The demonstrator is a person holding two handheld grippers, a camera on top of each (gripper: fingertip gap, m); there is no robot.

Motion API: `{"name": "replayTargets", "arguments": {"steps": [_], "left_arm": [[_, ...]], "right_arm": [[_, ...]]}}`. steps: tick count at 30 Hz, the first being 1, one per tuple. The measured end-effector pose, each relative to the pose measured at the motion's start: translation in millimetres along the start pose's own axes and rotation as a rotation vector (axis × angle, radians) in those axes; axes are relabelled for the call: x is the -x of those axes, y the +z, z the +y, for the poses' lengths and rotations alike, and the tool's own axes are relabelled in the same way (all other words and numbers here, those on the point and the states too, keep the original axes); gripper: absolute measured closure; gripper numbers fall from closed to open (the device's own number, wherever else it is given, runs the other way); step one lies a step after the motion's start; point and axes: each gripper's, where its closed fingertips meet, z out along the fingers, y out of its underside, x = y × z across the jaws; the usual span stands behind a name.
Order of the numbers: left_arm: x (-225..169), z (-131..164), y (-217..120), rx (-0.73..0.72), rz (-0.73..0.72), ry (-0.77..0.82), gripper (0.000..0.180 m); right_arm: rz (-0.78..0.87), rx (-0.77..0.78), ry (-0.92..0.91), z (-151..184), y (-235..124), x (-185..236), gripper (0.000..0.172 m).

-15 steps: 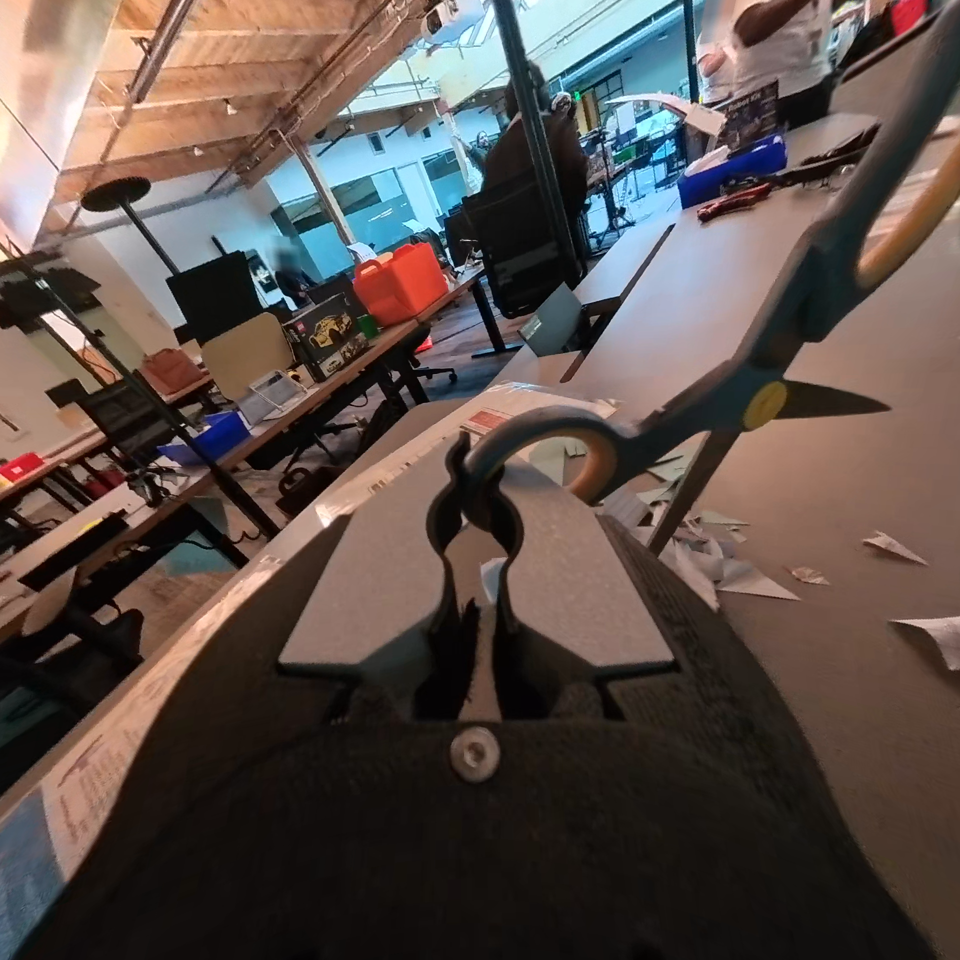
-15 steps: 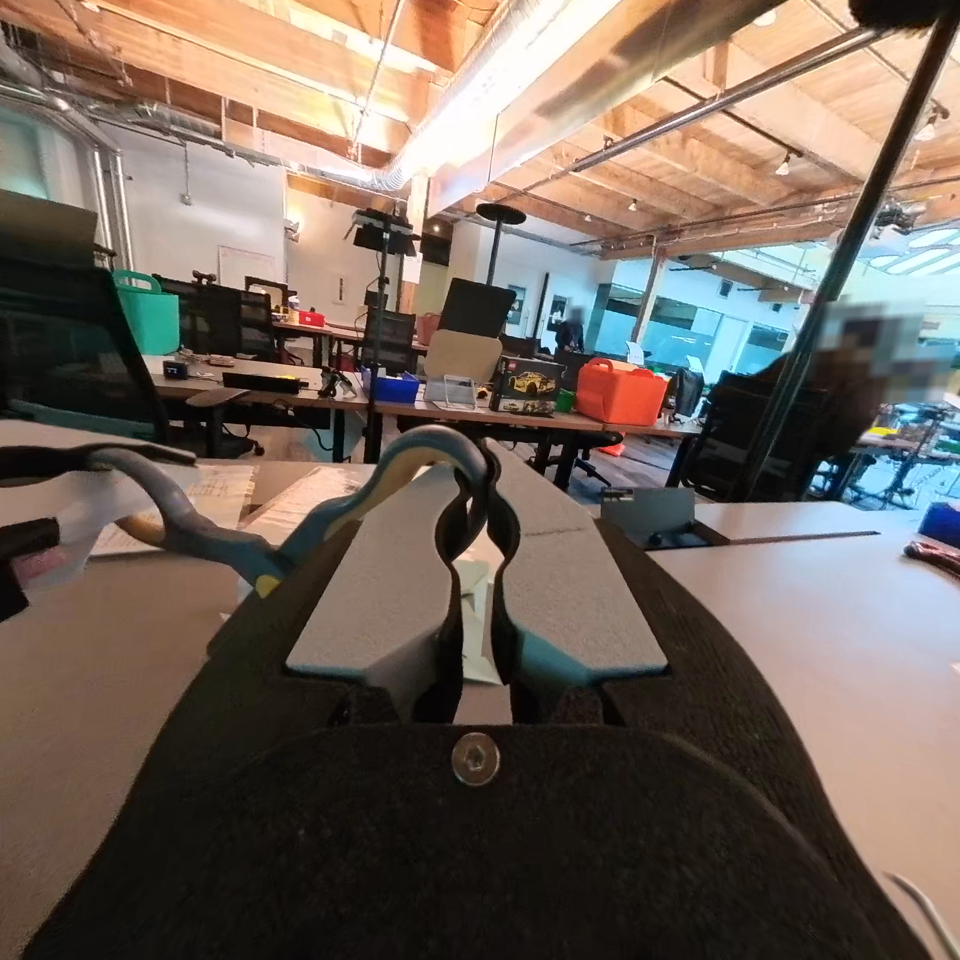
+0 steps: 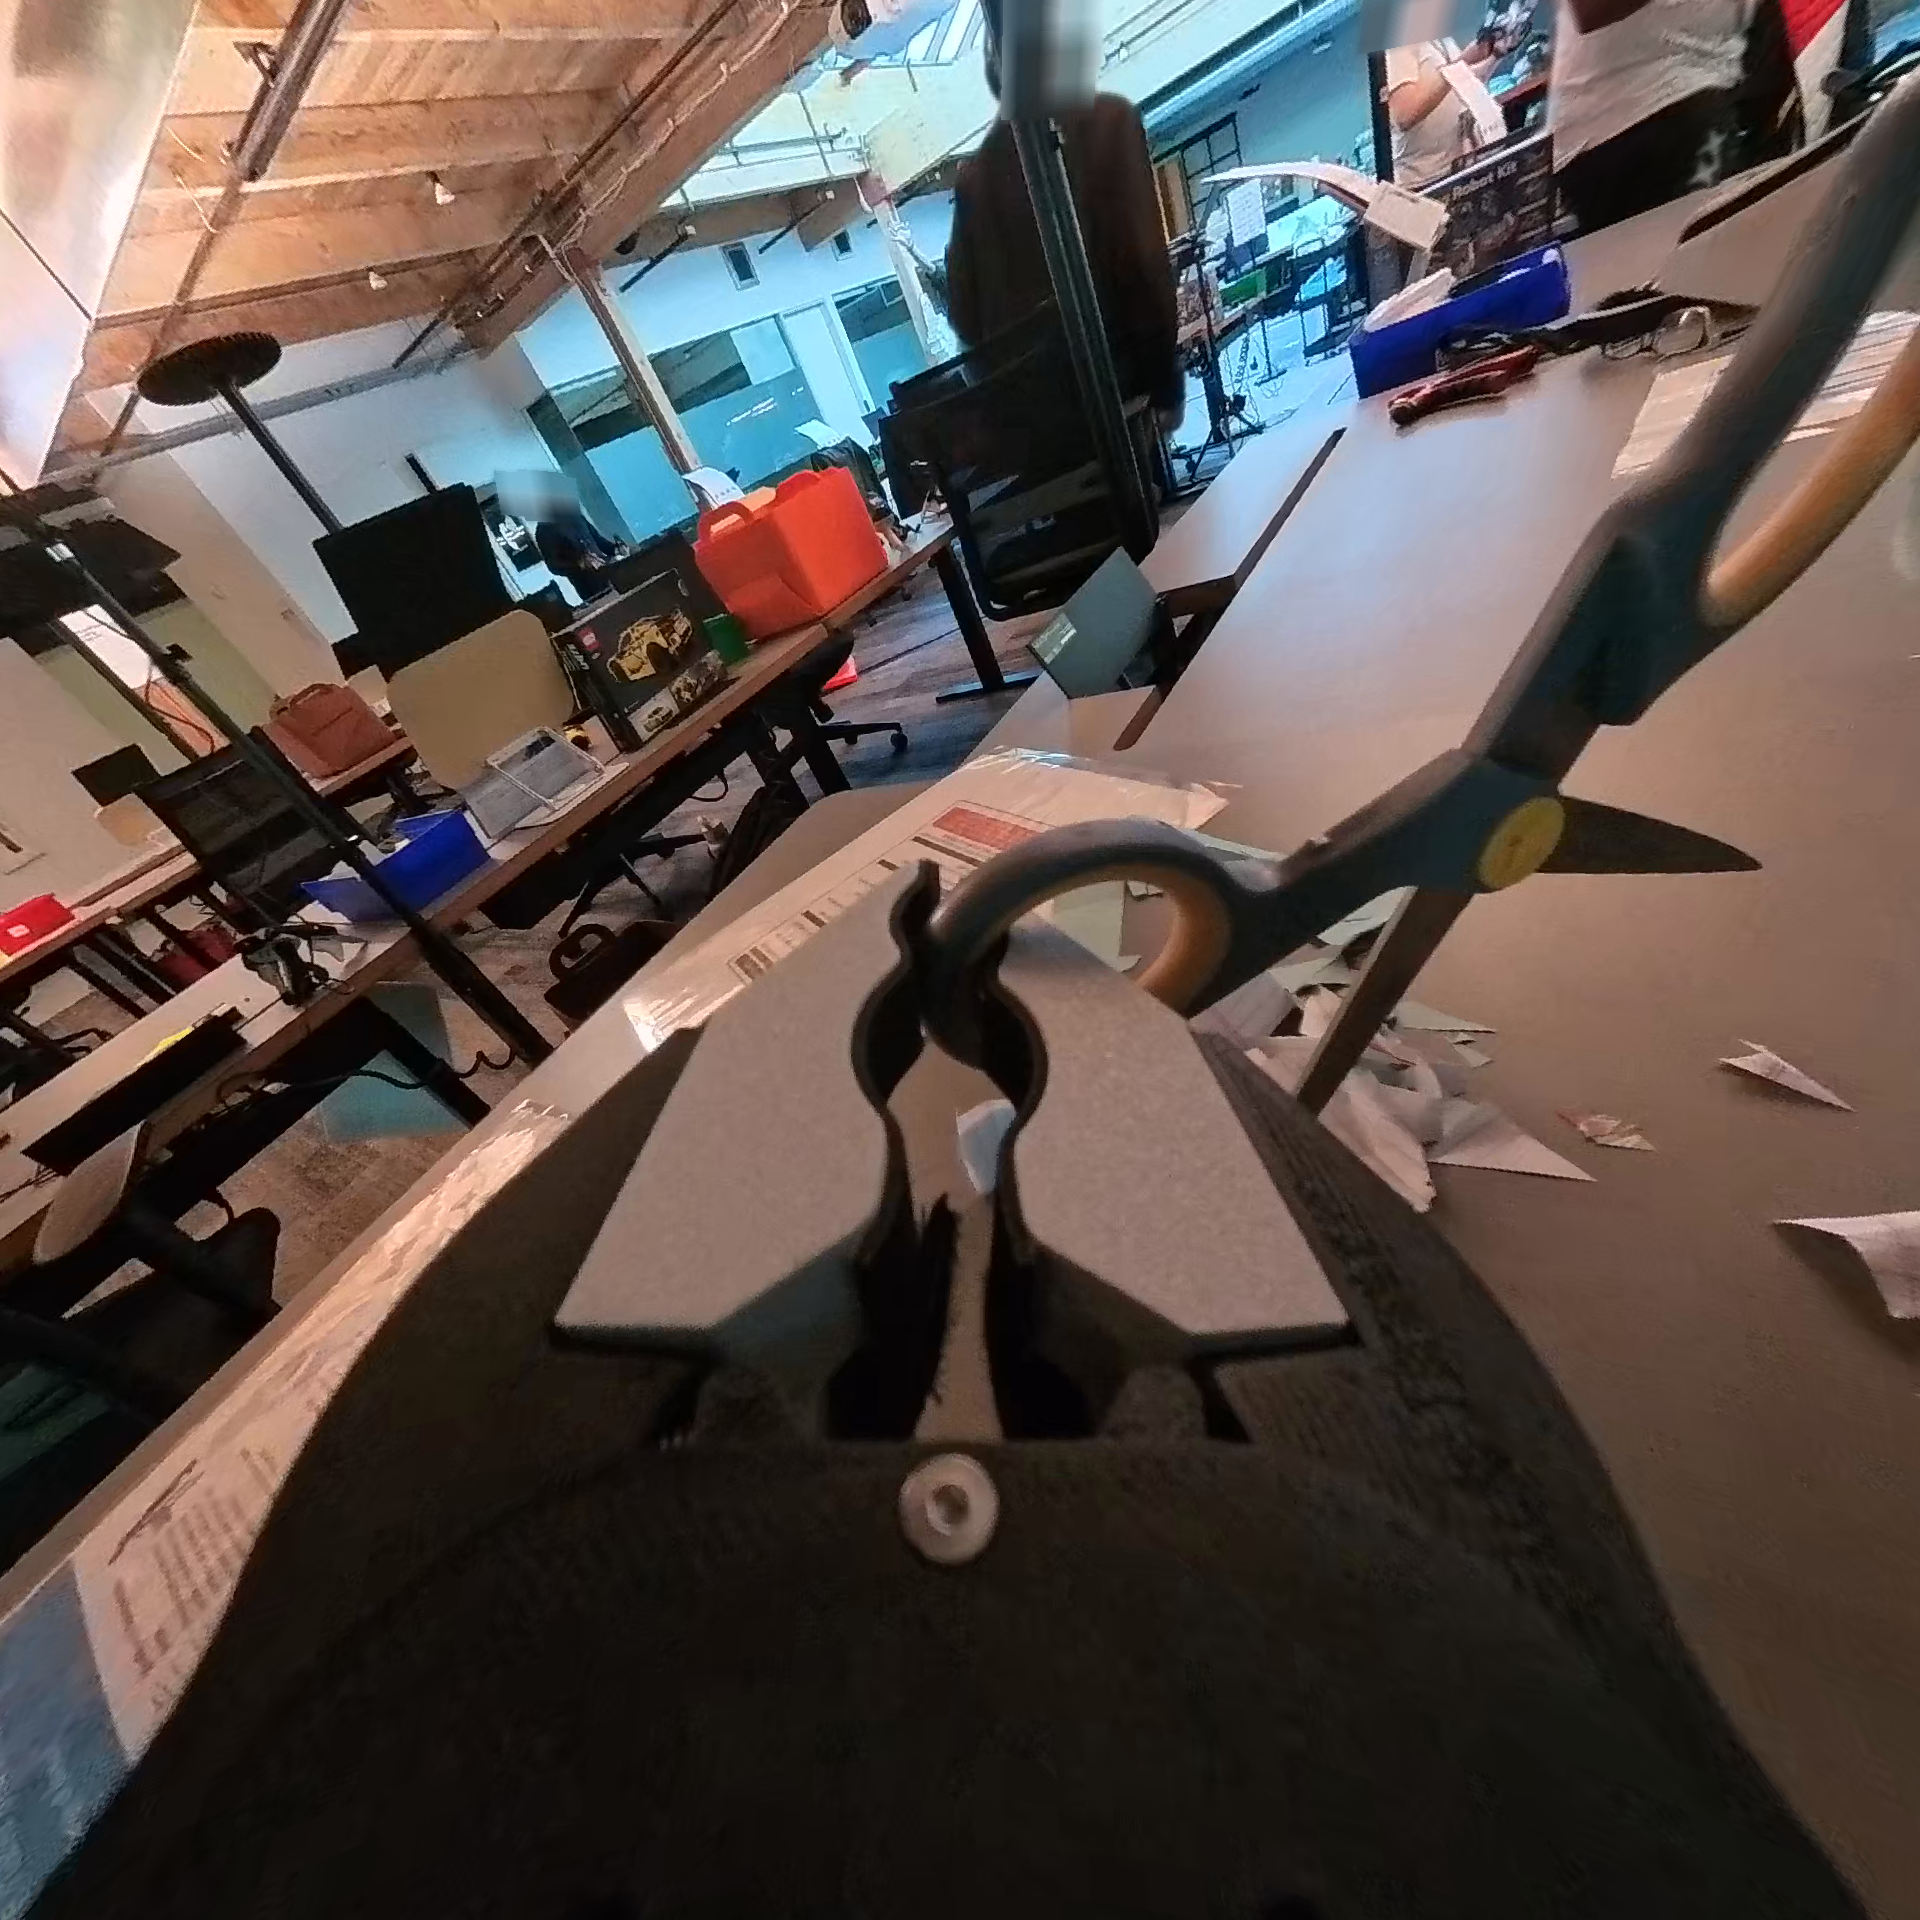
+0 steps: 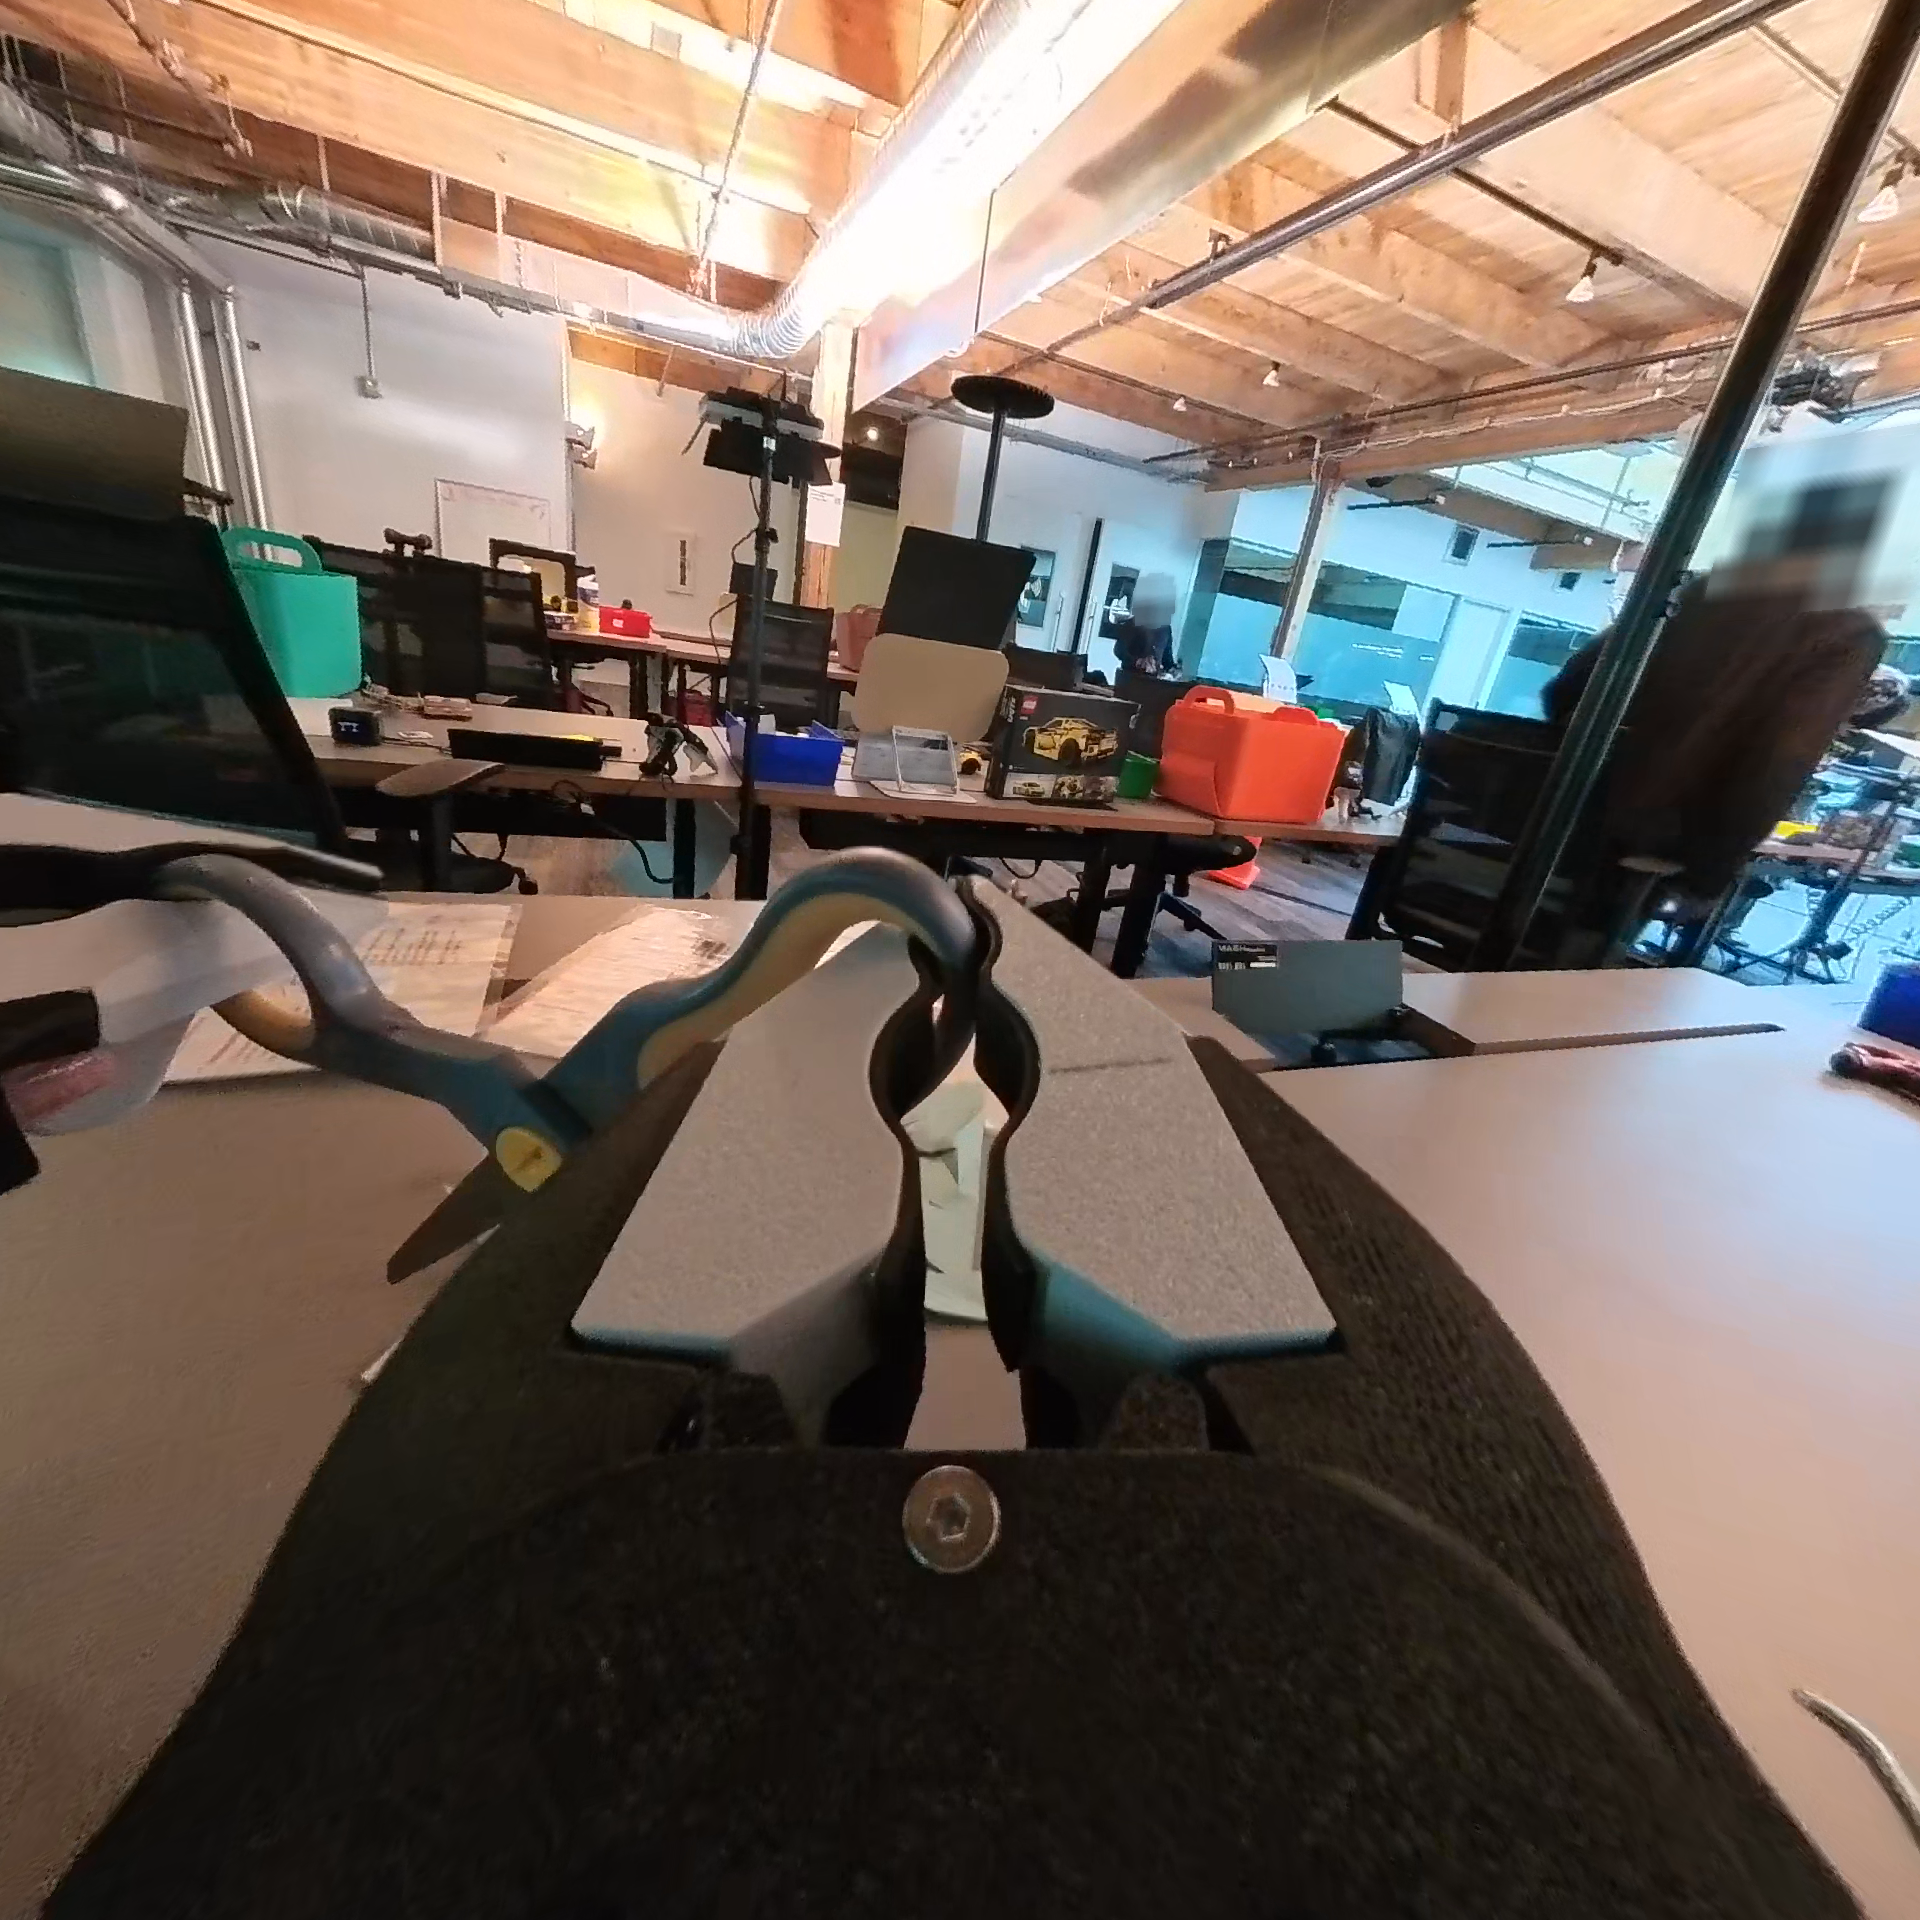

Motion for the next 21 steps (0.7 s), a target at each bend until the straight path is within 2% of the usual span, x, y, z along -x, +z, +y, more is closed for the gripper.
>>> {"name": "replayTargets", "arguments": {"steps": [5,7,12,15,18,21], "left_arm": [[9.0,-6.4,-6.1,0.006,-0.005,0.015,0.179],[12.1,-7.6,-11.2,0.063,0.028,0.017,0.180],[-10.2,19.2,-49.4,0.501,0.320,-0.164,0.178],[-17.1,36.2,-66.0,0.620,0.377,-0.204,0.179],[-5.9,22.6,-60.5,0.539,0.271,-0.152,0.179],[1.0,-39.5,-58.9,0.272,0.093,-0.010,0.178]], "right_arm": [[-0.065,0.024,0.023,-2.0,-0.4,9.0,0.172],[-0.145,0.079,0.059,-4.4,-1.3,16.4,0.172],[-0.384,0.408,0.189,15.8,-19.2,39.3,0.172],[-0.457,0.557,0.207,36.2,-28.5,52.7,0.172],[-0.408,0.480,0.139,20.8,-25.3,56.6,0.172],[-0.336,0.225,0.052,-35.3,-24.6,62.5,0.172]]}}
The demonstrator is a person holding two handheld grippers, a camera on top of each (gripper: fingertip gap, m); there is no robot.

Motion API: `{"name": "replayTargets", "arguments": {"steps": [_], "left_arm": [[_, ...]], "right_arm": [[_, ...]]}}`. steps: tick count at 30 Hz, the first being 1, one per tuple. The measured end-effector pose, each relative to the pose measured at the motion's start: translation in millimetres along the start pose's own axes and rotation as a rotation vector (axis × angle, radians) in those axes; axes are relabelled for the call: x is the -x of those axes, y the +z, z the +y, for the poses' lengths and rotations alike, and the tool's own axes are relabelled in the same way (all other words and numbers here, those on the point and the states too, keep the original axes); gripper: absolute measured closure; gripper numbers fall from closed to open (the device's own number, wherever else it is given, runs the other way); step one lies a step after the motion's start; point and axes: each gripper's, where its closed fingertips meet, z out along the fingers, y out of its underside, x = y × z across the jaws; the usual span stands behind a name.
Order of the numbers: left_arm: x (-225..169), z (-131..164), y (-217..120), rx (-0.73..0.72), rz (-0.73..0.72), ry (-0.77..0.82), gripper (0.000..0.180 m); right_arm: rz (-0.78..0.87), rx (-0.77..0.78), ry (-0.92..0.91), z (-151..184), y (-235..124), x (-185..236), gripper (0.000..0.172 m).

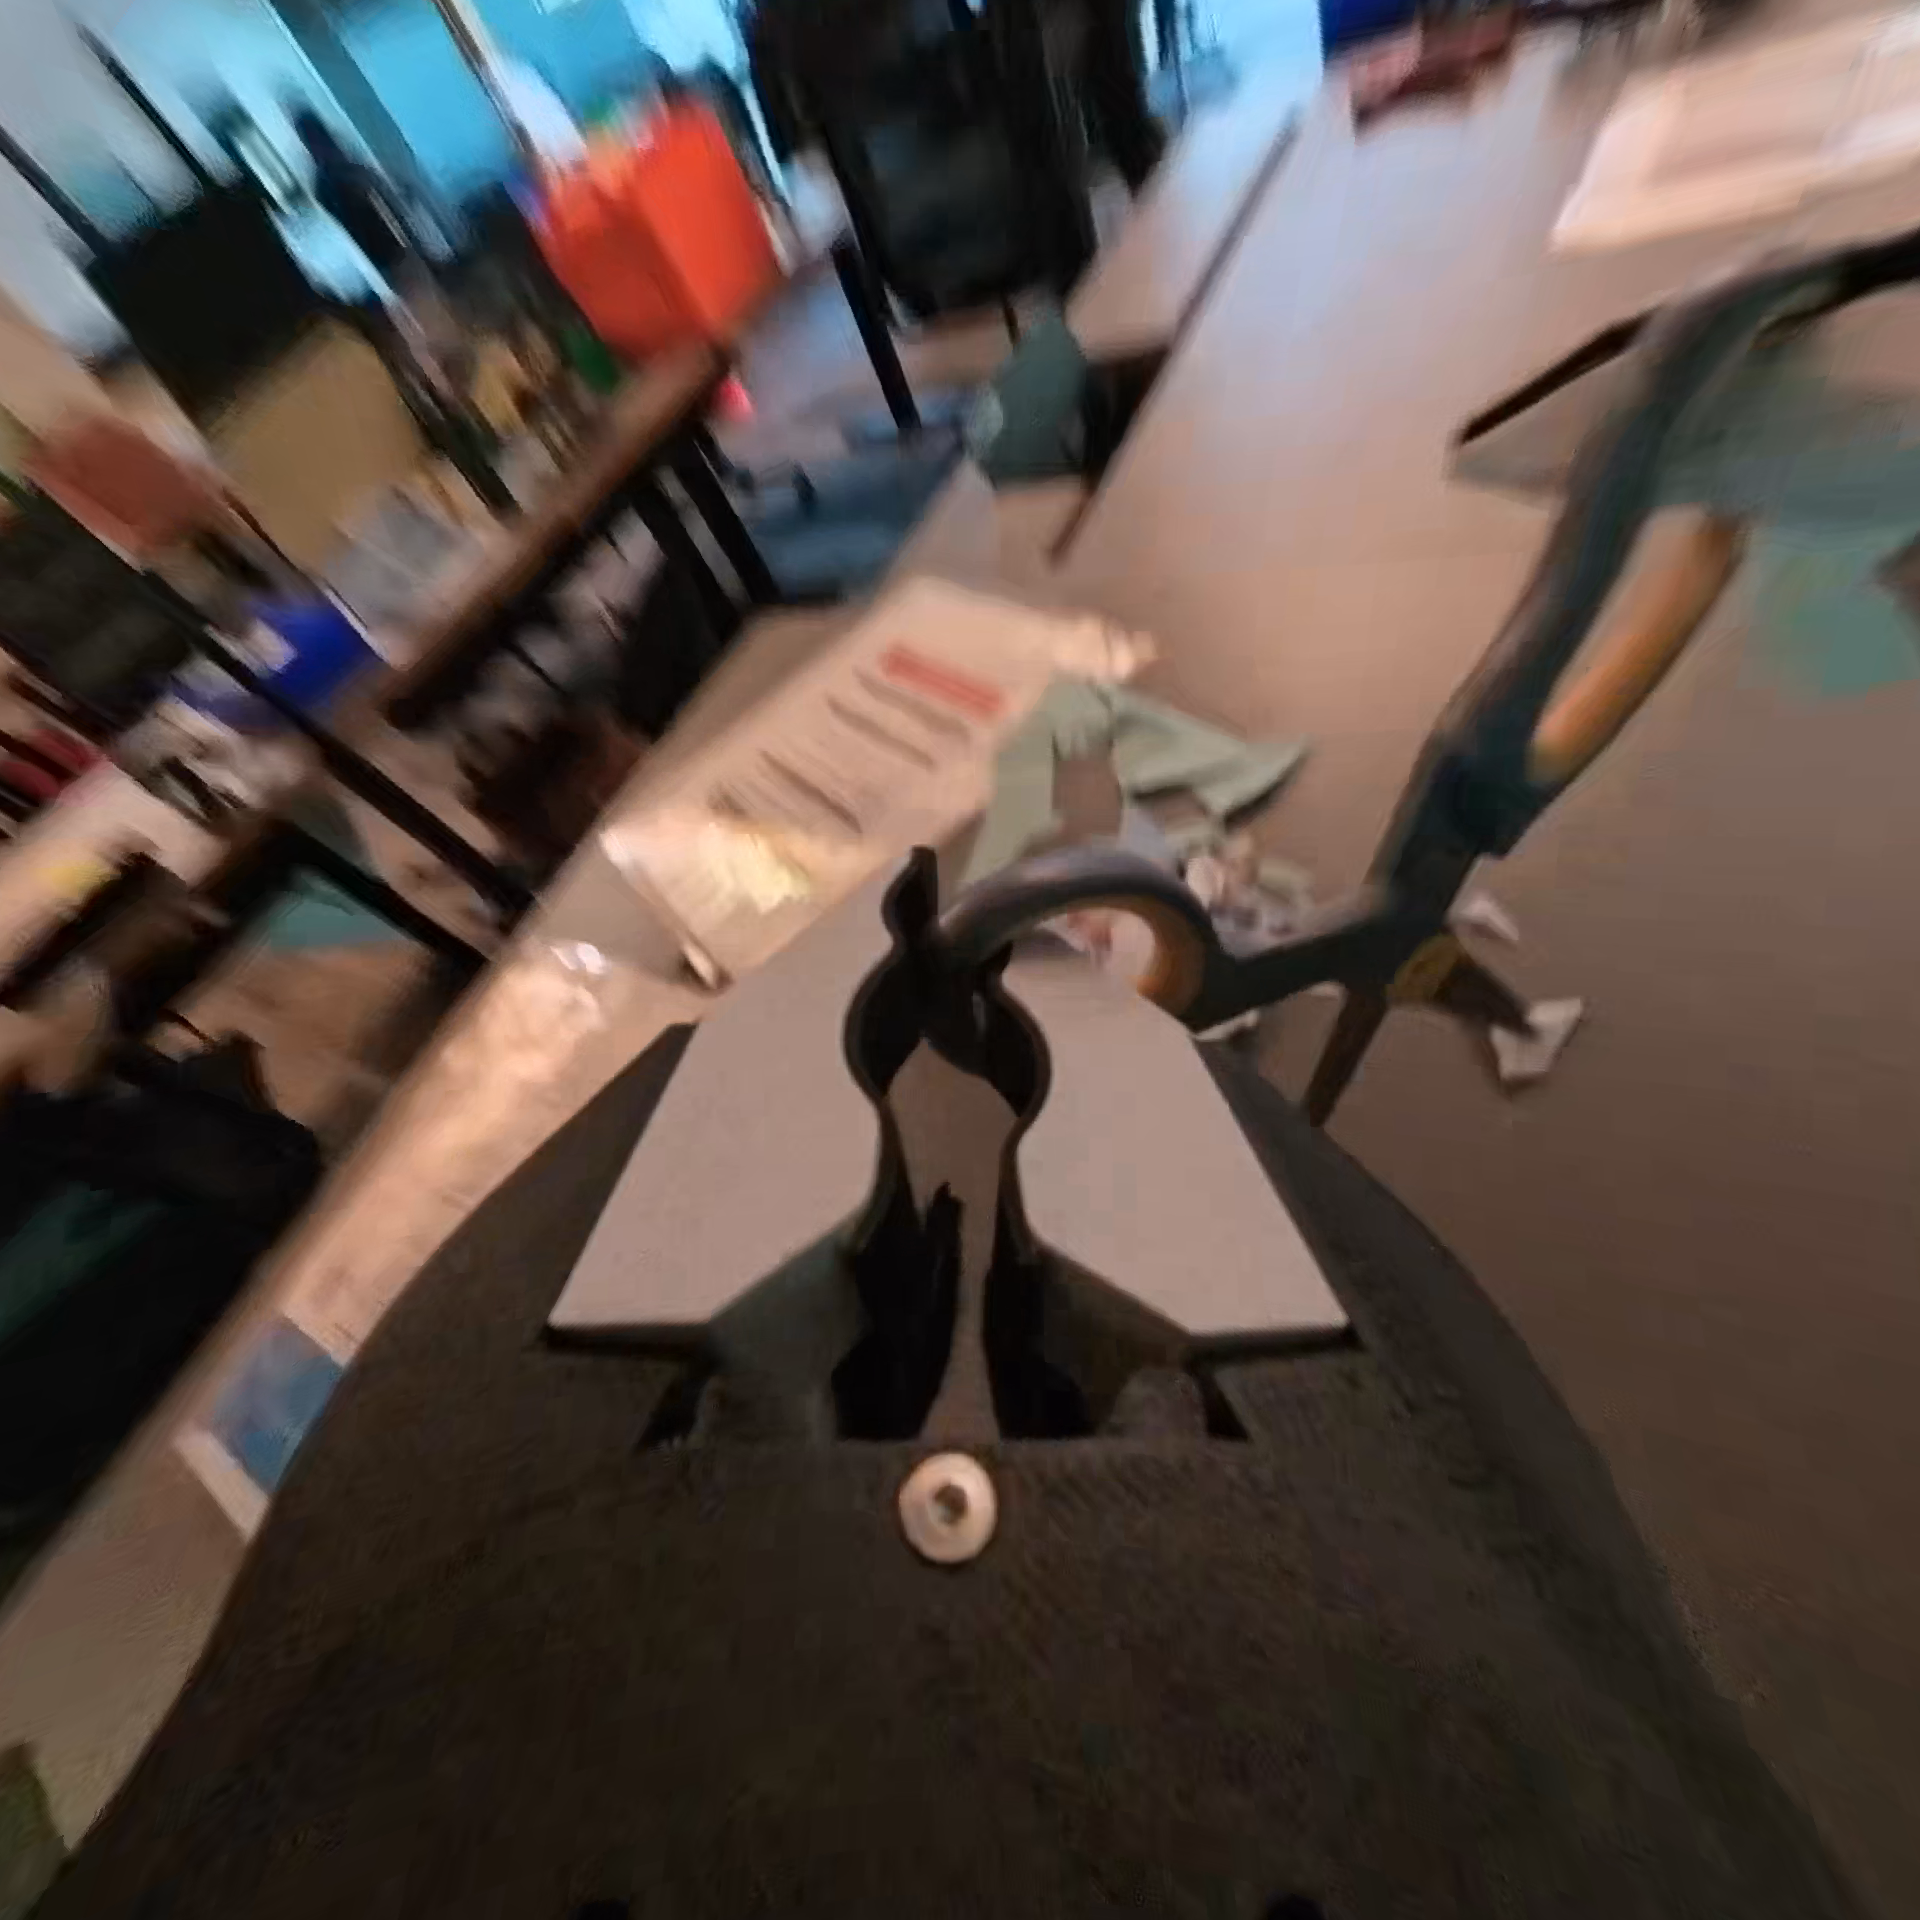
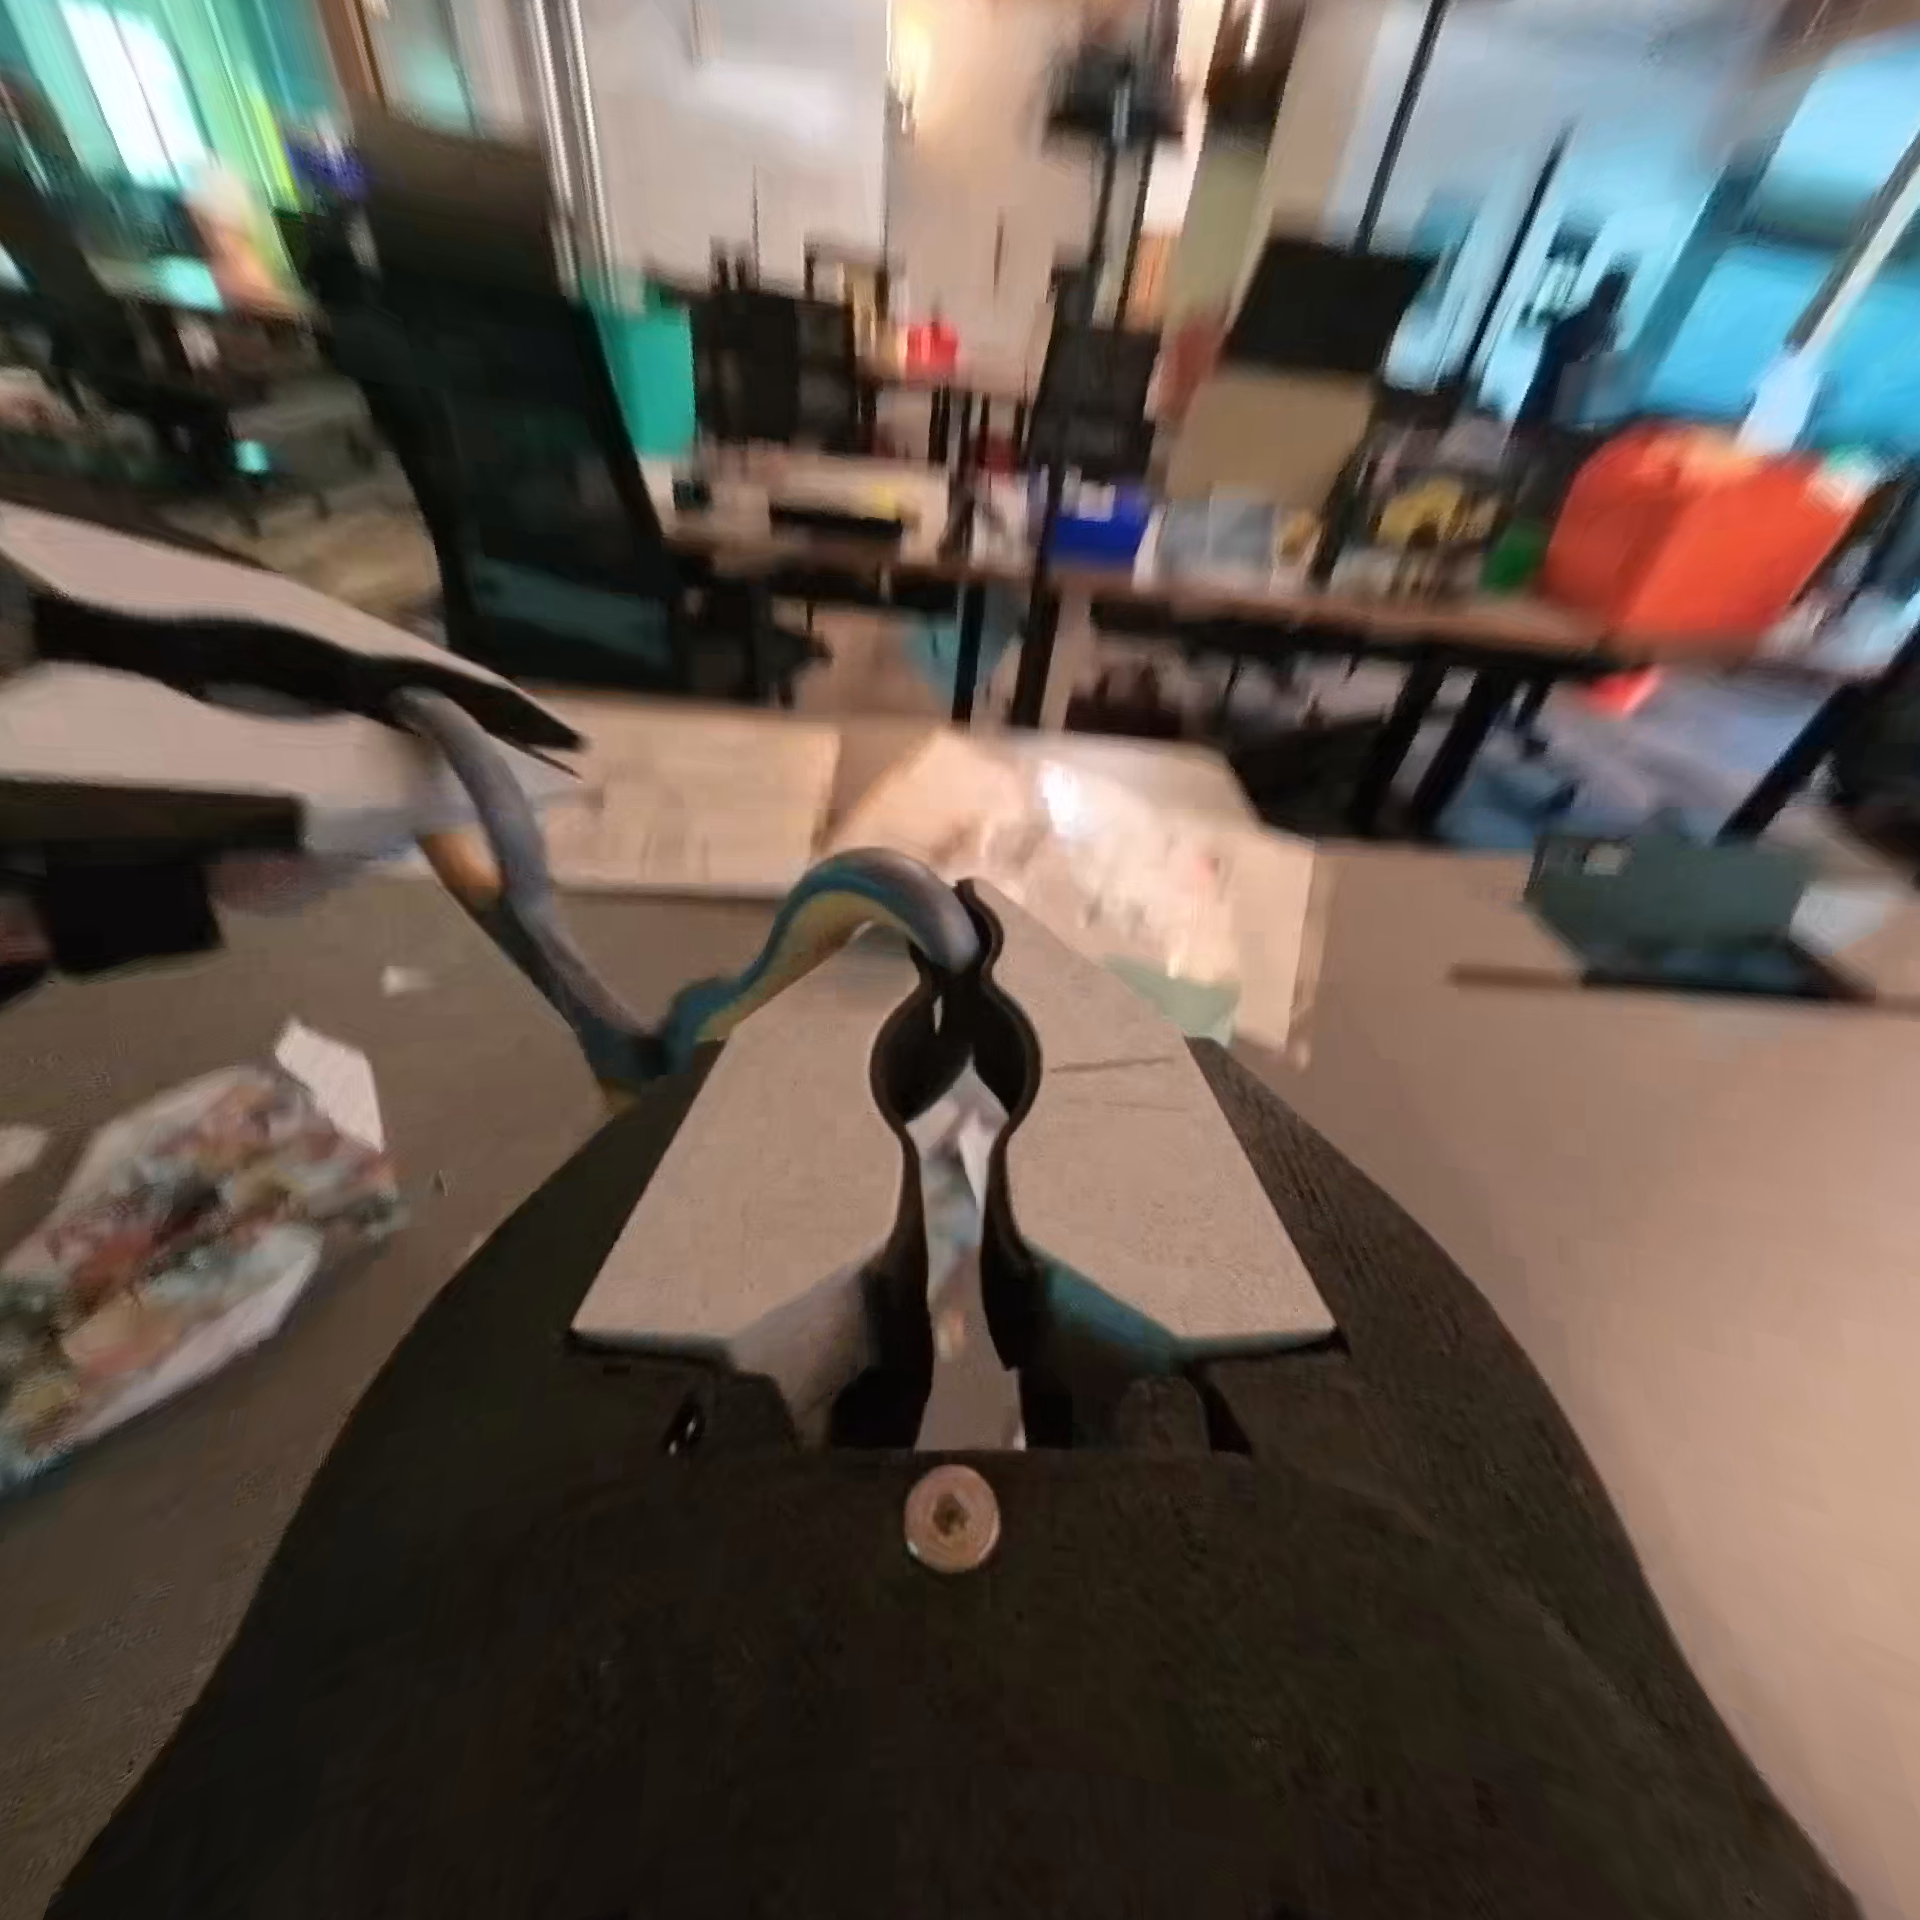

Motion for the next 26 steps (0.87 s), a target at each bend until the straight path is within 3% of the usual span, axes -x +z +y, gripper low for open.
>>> {"name": "replayTargets", "arguments": {"steps": [2,4,5,7,11,15,18,20,22,23,24,26], "left_arm": [[-25.9,-29.0,-9.3,-0.087,-0.048,0.128,0.178],[-38.5,-40.2,-14.2,-0.091,-0.191,0.254,0.178],[-40.2,-45.0,-18.9,-0.112,-0.216,0.275,0.179],[-46.4,-48.3,-29.1,-0.132,-0.143,0.158,0.177],[-71.3,-20.1,-45.2,0.047,0.016,0.116,0.178],[-87.8,3.0,-52.8,0.157,0.333,-0.209,0.180],[-80.9,38.8,-32.0,0.305,0.357,-0.339,0.179],[-73.8,72.1,-14.5,0.417,0.303,-0.407,0.169],[-54.5,97.6,-9.4,0.467,0.196,-0.439,0.158],[-44.0,107.8,-13.9,0.485,0.145,-0.427,0.138],[-34.4,108.8,-21.1,0.454,0.109,-0.426,0.099],[-1.6,102.1,-44.3,0.361,-0.060,-0.446,0.074]], "right_arm": [[-0.015,-0.092,-0.055,-22.9,-3.2,26.9,0.172],[0.128,-0.123,-0.194,-32.7,-10.0,32.5,0.172],[0.152,-0.157,-0.217,-38.7,-17.4,34.0,0.172],[0.068,-0.160,-0.133,-38.3,-25.7,42.2,0.172],[-0.069,0.050,-0.129,-15.6,-39.2,58.4,0.172],[-0.335,0.341,0.056,22.8,-27.3,70.5,0.172],[-0.398,0.610,0.122,75.1,-7.5,72.5,0.172],[-0.359,0.673,0.146,98.0,8.0,67.3,0.162],[-0.272,0.658,0.138,107.5,16.2,51.8,0.121],[-0.218,0.614,0.123,104.7,14.7,40.5,0.108],[-0.177,0.540,0.122,94.9,9.1,31.8,0.101],[-0.167,0.309,0.168,55.8,-15.3,32.2,0.093]]}}
